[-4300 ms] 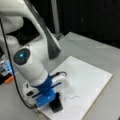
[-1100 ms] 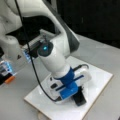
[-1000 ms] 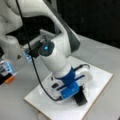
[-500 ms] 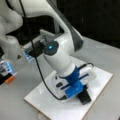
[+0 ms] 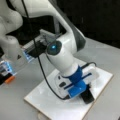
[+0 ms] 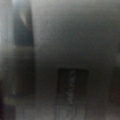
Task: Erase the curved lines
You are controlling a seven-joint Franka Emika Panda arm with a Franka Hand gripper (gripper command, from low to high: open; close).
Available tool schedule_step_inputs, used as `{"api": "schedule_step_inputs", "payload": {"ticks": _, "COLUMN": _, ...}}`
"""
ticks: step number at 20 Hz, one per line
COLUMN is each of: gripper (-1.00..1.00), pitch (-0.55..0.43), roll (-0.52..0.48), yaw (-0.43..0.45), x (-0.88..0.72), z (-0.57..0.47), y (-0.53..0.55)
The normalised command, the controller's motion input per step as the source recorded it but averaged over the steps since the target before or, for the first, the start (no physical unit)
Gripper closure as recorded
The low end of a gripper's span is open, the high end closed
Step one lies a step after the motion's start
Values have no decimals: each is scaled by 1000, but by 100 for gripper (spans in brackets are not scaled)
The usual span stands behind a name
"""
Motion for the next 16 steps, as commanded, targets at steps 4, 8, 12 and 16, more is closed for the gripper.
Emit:
{"api": "schedule_step_inputs", "payload": {"ticks": 4, "gripper": 100, "pitch": 74, "roll": 160, "yaw": -175, "x": 629, "z": -572, "y": 134}}
{"api": "schedule_step_inputs", "payload": {"ticks": 8, "gripper": 100, "pitch": 152, "roll": 130, "yaw": -158, "x": 513, "z": -455, "y": 69}}
{"api": "schedule_step_inputs", "payload": {"ticks": 12, "gripper": 100, "pitch": 262, "roll": 45, "yaw": -75, "x": 278, "z": -148, "y": -76}}
{"api": "schedule_step_inputs", "payload": {"ticks": 16, "gripper": 100, "pitch": 324, "roll": -30, "yaw": 61, "x": 63, "z": 196, "y": -237}}
